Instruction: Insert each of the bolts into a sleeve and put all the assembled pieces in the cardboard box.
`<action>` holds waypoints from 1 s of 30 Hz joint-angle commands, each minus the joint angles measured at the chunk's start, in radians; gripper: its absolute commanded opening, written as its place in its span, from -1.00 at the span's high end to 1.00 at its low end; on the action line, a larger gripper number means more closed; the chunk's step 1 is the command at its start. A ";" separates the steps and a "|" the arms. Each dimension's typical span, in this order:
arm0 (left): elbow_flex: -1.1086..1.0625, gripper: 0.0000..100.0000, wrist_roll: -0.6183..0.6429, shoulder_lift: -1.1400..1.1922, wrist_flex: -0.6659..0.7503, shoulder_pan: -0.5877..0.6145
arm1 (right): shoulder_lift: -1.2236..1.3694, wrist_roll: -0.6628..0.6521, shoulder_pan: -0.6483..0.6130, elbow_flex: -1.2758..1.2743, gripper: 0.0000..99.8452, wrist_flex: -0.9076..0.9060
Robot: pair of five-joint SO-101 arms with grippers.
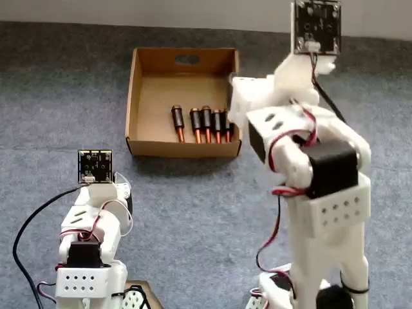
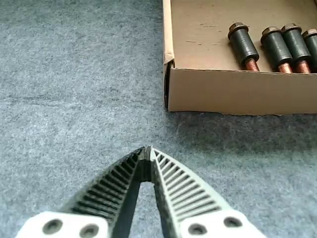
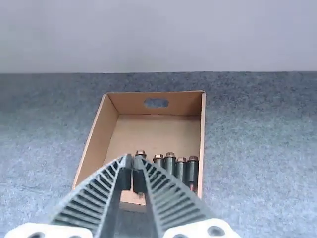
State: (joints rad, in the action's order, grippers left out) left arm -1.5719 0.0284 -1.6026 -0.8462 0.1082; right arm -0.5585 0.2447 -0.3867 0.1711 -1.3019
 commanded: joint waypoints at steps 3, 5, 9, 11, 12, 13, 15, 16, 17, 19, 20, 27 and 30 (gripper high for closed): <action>0.008 0.98 -0.008 -0.012 0.005 0.007 | -0.470 -0.028 -0.007 -0.705 0.99 0.325; 0.010 0.98 -0.008 -0.012 0.005 0.005 | -0.598 -0.095 -0.007 -0.877 0.99 0.367; 0.039 0.98 -0.008 -0.012 -0.002 0.005 | -0.809 -0.195 0.007 -1.158 0.99 0.429; 0.114 0.98 -0.006 -0.012 -0.023 0.005 | -0.905 -0.193 0.035 -1.267 0.98 0.481; 0.162 0.98 -0.006 -0.012 -0.069 0.005 | -0.947 -0.189 0.041 -1.317 0.98 0.509; 0.219 0.98 -0.006 -0.012 -0.124 0.005 | -0.990 -0.190 0.044 -1.363 0.98 0.526; 0.317 0.98 -0.014 -0.012 -0.227 0.005 | -1.058 -0.192 0.044 -1.443 0.98 0.535; 0.352 0.98 -0.014 -0.012 -0.264 0.005 | -1.090 -0.195 0.044 -1.484 0.98 0.535; 0.381 0.98 -0.015 -0.012 -0.299 0.005 | -1.119 -0.195 0.044 -1.524 0.98 0.535; 0.404 0.97 -0.051 -0.012 -0.336 0.005 | -1.175 -0.195 0.044 -1.595 0.98 0.535; 0.400 0.97 -0.084 -0.012 -0.339 0.005 | -1.198 -0.195 0.044 -1.626 0.98 0.536; 0.251 0.98 -0.201 -0.012 -0.341 0.013 | -1.274 -0.189 0.045 -1.825 0.98 0.533; 0.179 0.98 -0.199 -0.012 -0.334 0.012 | -1.273 -0.189 0.059 -1.877 0.98 0.533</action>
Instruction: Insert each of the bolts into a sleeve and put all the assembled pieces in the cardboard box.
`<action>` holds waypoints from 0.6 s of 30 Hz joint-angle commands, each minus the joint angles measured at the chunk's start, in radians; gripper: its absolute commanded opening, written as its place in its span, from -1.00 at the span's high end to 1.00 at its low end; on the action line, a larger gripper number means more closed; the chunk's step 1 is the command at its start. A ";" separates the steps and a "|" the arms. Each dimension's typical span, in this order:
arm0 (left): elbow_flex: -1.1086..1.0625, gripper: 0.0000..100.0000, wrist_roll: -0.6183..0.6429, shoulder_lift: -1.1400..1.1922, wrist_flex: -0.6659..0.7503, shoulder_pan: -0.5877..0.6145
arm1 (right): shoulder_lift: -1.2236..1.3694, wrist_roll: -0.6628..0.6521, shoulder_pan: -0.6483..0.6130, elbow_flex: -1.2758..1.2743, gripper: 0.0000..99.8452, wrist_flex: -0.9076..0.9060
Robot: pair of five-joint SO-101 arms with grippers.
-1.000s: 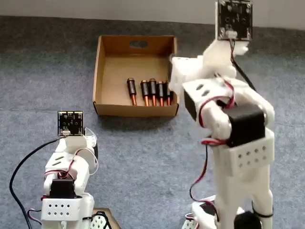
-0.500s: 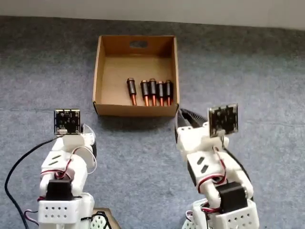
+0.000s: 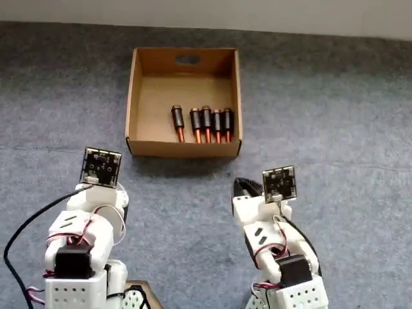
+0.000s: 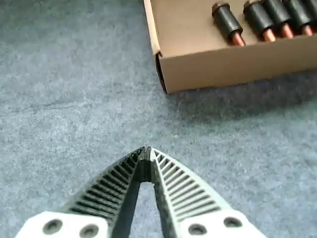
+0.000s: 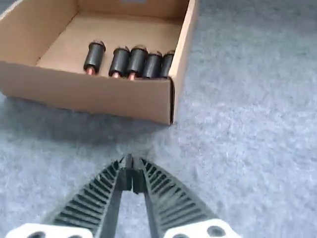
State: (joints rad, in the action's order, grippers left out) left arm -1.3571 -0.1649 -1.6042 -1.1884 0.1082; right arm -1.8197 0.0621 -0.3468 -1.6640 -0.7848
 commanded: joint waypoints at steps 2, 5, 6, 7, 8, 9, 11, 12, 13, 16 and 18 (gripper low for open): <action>-0.082 0.98 -0.005 -0.010 0.032 0.012 | -0.012 -0.006 0.050 -0.070 0.98 0.016; -0.156 0.98 0.078 -0.010 0.046 0.013 | -0.012 0.037 0.134 -0.096 0.99 -0.021; -0.171 0.98 0.132 -0.010 0.046 0.013 | -0.012 0.077 0.163 -0.097 0.99 -0.041; -0.186 0.98 0.180 -0.010 0.046 0.010 | -0.012 0.110 0.186 -0.101 0.99 -0.061; -0.197 0.98 0.218 -0.010 0.046 0.005 | -0.012 0.130 0.199 -0.104 0.99 -0.087; -0.203 0.98 0.239 -0.010 0.046 0.004 | -0.012 0.130 0.202 -0.104 0.99 -0.114; -0.225 0.98 0.235 -0.010 0.040 -0.002 | -0.012 0.104 0.202 -0.110 0.99 -0.180; -0.245 0.98 0.227 -0.010 0.040 -0.004 | -0.012 0.092 0.202 -0.117 0.99 -0.216; -0.271 0.98 0.226 -0.010 0.040 -0.004 | -0.012 0.083 0.202 -0.124 0.99 -0.242; -0.323 0.98 0.227 -0.010 0.038 -0.002 | -0.012 0.084 0.206 -0.124 0.99 -0.300; -0.311 0.98 0.229 -0.010 -0.002 0.001 | -0.012 0.084 0.200 -0.127 0.99 -0.367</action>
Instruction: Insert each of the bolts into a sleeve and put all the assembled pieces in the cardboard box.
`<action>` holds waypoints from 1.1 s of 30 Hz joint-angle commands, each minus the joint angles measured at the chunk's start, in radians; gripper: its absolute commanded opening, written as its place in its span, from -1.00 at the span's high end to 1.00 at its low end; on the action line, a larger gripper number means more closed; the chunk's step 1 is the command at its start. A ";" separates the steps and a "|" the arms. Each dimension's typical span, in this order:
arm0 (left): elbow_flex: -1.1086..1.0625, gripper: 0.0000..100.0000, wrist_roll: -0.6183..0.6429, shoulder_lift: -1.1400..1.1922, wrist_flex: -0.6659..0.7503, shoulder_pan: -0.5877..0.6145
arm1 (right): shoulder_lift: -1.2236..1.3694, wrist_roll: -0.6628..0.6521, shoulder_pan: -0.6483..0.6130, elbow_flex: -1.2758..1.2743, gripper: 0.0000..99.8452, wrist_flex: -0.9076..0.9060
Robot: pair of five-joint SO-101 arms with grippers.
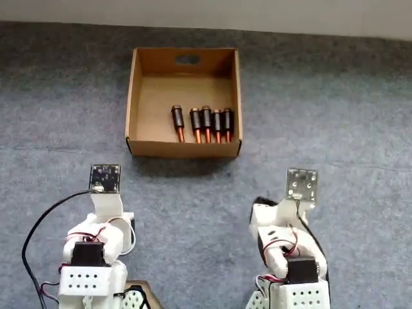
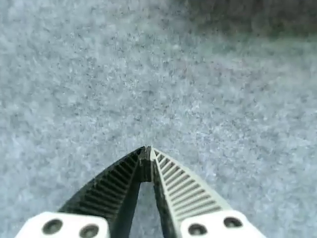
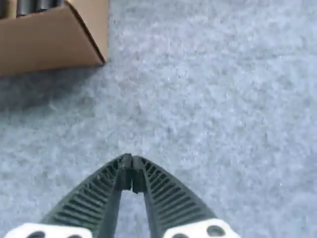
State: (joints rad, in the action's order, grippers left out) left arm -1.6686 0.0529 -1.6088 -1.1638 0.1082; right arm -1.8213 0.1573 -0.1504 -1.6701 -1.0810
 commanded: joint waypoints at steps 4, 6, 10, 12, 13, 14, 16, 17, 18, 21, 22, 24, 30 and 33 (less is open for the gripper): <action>0.007 0.98 0.009 -0.005 -0.101 0.001 | -0.010 -0.011 -0.028 -0.122 0.99 -0.165; 0.007 0.98 0.009 -0.005 -0.101 0.001 | -0.010 -0.011 -0.028 -0.122 0.99 -0.163; 0.007 0.98 0.009 -0.005 -0.101 0.001 | -0.010 -0.011 -0.028 -0.122 0.99 -0.163; 0.007 0.98 0.009 -0.005 -0.101 0.001 | -0.010 -0.011 -0.028 -0.122 0.99 -0.163; 0.007 0.98 0.009 -0.005 -0.101 0.001 | -0.010 -0.011 -0.028 -0.122 0.99 -0.163; 0.007 0.98 0.009 -0.005 -0.101 0.001 | -0.010 -0.011 -0.028 -0.122 0.99 -0.163; 0.005 0.98 0.009 -0.007 -0.101 0.001 | -0.010 -0.014 -0.022 -0.122 0.99 -0.163; 0.005 0.98 0.009 -0.012 -0.103 0.001 | -0.010 -0.014 -0.021 -0.122 0.99 -0.163; 0.004 0.98 0.009 -0.025 -0.104 0.001 | -0.010 -0.014 -0.021 -0.122 0.99 -0.163; -0.028 0.98 0.009 -0.143 -0.106 0.001 | -0.010 -0.014 -0.027 -0.122 0.99 -0.163; -0.028 0.98 0.009 -0.189 -0.107 0.001 | -0.012 -0.014 -0.027 -0.124 0.99 -0.163; -0.028 0.98 0.009 -0.236 -0.107 0.001 | -0.012 -0.014 -0.027 -0.124 0.99 -0.163; -0.027 0.98 0.008 -0.208 -0.172 -0.004 | -0.021 -0.015 -0.028 -0.124 0.99 -0.163; -0.027 0.98 0.008 -0.211 -0.173 -0.004 | -0.021 -0.015 -0.028 -0.124 0.99 -0.163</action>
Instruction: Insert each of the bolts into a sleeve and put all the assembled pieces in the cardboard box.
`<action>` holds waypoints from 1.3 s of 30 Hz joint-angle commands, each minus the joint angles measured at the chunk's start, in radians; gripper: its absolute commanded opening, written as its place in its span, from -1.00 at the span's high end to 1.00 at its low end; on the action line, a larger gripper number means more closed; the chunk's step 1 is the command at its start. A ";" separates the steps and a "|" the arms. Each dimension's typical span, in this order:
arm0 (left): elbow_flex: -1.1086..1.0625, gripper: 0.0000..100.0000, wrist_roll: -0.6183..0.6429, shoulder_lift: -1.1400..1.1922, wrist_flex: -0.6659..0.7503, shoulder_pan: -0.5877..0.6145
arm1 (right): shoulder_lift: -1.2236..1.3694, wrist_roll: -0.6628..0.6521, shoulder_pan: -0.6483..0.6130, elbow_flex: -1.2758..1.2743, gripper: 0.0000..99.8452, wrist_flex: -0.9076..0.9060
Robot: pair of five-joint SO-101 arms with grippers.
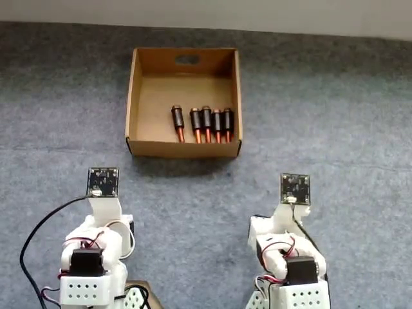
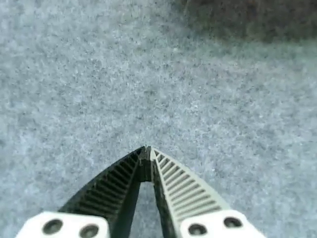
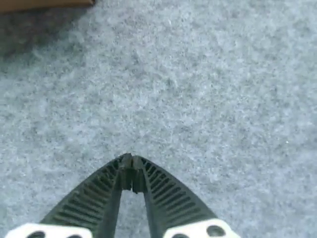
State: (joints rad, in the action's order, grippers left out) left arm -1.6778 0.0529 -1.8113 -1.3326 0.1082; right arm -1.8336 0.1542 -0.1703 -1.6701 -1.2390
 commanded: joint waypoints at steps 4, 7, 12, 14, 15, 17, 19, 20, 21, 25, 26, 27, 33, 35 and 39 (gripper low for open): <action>-0.018 0.98 0.008 -0.008 -0.002 -0.002 | -0.005 -0.012 -0.002 -0.124 0.99 -0.005; -0.018 0.98 0.008 -0.008 -0.002 -0.002 | -0.001 -0.012 -0.002 -0.124 0.99 -0.005; -0.018 0.98 0.008 -0.008 -0.002 -0.002 | -0.001 -0.012 0.107 -0.124 0.99 -0.005; -0.018 0.98 0.008 -0.008 -0.002 -0.002 | -0.001 -0.012 0.122 -0.124 0.99 -0.005; -0.018 0.98 0.008 -0.008 -0.002 -0.002 | -0.001 -0.012 0.110 -0.124 0.99 -0.005; -0.018 0.98 0.008 -0.008 -0.002 -0.002 | -0.001 -0.012 0.070 -0.124 0.99 -0.005; -0.018 0.98 0.008 -0.008 -0.002 -0.002 | -0.001 -0.012 0.050 -0.124 0.99 -0.005; -0.018 0.98 0.008 -0.008 -0.002 -0.002 | 0.001 -0.012 0.048 -0.124 0.99 -0.005; -0.018 0.98 0.008 -0.008 -0.002 -0.002 | 0.001 -0.012 0.047 -0.124 0.99 -0.005; -0.018 0.98 0.008 -0.008 -0.002 -0.002 | 0.001 -0.012 0.047 -0.124 0.99 -0.005; -0.018 0.98 0.008 -0.008 -0.002 -0.002 | 0.001 -0.012 0.047 -0.124 0.99 -0.005; -0.018 0.98 0.008 -0.008 -0.002 -0.002 | 0.001 -0.012 0.047 -0.124 0.99 -0.005; -0.018 0.98 0.008 -0.008 -0.002 -0.002 | 0.001 -0.012 0.047 -0.124 0.99 -0.005; -0.018 0.98 0.008 -0.008 -0.002 -0.002 | 0.001 -0.012 0.047 -0.124 0.99 -0.004; -0.018 0.98 0.008 -0.008 -0.002 -0.002 | 0.001 -0.012 0.047 -0.124 0.99 -0.004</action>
State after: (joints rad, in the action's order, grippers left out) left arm -1.6778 0.0529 -1.8113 -1.3326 0.1082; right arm -1.8336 0.1542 -0.1151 -1.6701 -1.2390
